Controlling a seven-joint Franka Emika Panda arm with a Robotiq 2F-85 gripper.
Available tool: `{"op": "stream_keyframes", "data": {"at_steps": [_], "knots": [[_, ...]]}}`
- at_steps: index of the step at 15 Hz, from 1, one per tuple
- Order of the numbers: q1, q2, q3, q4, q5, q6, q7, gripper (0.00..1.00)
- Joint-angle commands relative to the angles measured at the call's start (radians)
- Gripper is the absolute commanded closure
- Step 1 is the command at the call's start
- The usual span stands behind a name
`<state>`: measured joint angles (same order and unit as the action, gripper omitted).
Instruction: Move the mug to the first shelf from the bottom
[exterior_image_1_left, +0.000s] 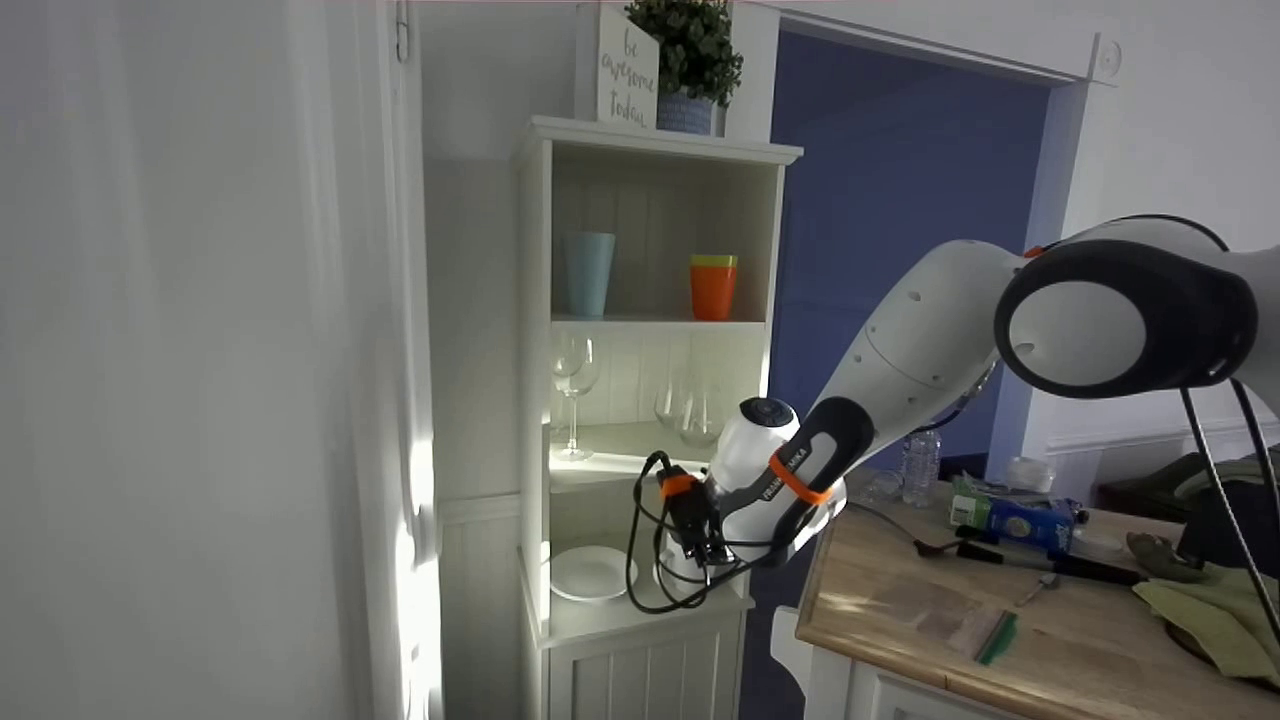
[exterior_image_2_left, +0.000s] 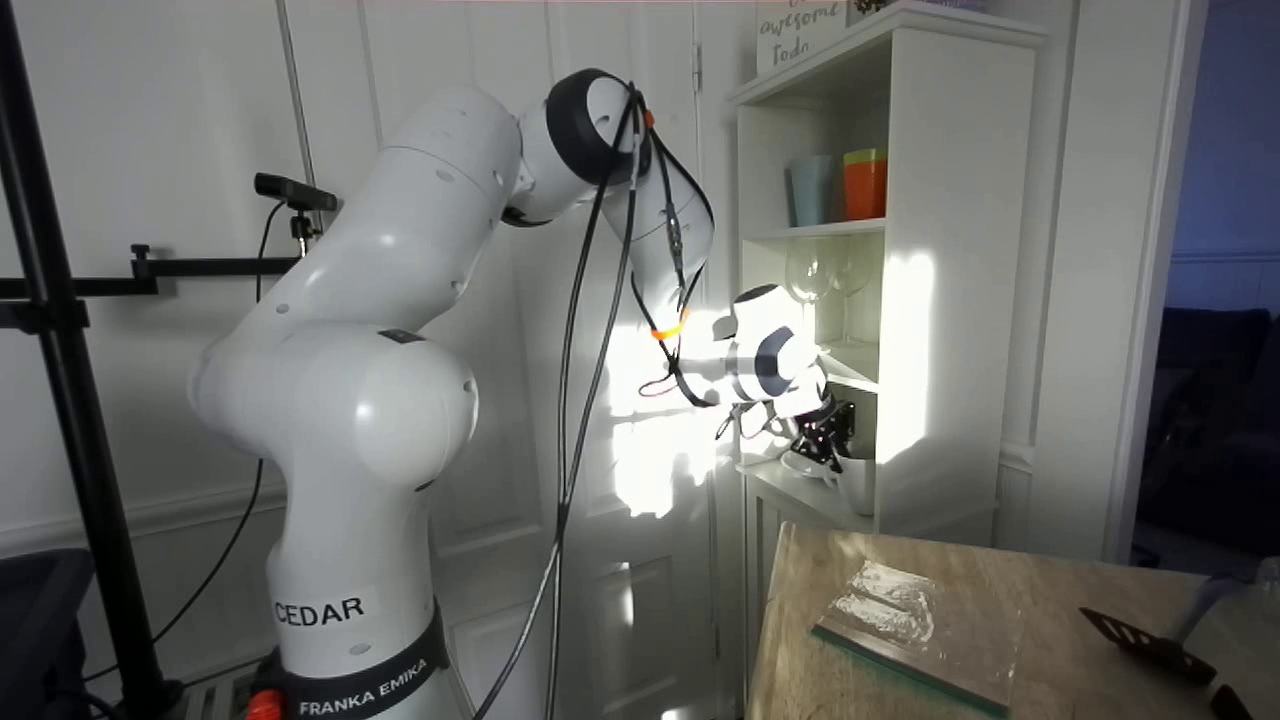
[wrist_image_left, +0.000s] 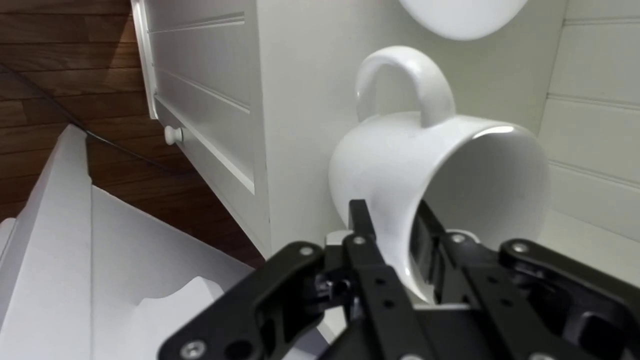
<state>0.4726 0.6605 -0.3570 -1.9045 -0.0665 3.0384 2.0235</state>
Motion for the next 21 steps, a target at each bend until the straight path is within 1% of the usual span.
{"op": "stream_keyframes", "data": {"at_steps": [1, 2, 3, 4, 5, 6, 8, 9, 10, 11, 12, 13, 14, 15, 16, 17, 19, 20, 21], "knots": [[-0.004, 0.009, 0.002, 0.008, 0.031, 0.034, -0.027, 0.69], [-0.003, 0.010, 0.001, 0.008, 0.032, 0.040, -0.029, 0.67], [0.003, 0.011, -0.006, 0.008, 0.032, 0.046, -0.031, 0.61], [0.005, 0.012, -0.008, 0.007, 0.032, 0.051, -0.034, 0.58], [0.009, 0.013, -0.014, 0.006, 0.033, 0.055, -0.035, 0.58], [0.015, 0.014, -0.021, 0.005, 0.032, 0.060, -0.037, 0.53], [0.030, 0.014, -0.038, 0.001, 0.029, 0.064, -0.042, 0.48], [0.042, 0.012, -0.050, -0.004, 0.025, 0.073, -0.046, 0.41], [0.049, 0.007, -0.052, -0.012, 0.024, 0.082, -0.057, 0.43], [0.068, 0.003, -0.068, -0.021, 0.025, 0.092, -0.060, 0.43], [0.082, -0.002, -0.076, -0.030, 0.027, 0.099, -0.068, 0.39], [0.097, -0.010, -0.084, -0.041, 0.031, 0.101, -0.075, 0.39], [0.110, -0.023, -0.085, -0.058, 0.031, 0.094, -0.083, 0.34], [0.129, -0.027, -0.096, -0.070, 0.029, 0.096, -0.088, 0.32], [0.150, -0.031, -0.109, -0.084, 0.029, 0.098, -0.089, 0.33], [0.177, -0.037, -0.127, -0.104, 0.028, 0.107, -0.089, 0.31], [0.240, -0.042, -0.178, -0.144, 0.031, 0.138, -0.091, 0.36], [0.277, -0.047, -0.205, -0.169, 0.039, 0.157, -0.098, 0.36], [0.317, -0.054, -0.235, -0.196, 0.047, 0.177, -0.108, 0.39]]}}
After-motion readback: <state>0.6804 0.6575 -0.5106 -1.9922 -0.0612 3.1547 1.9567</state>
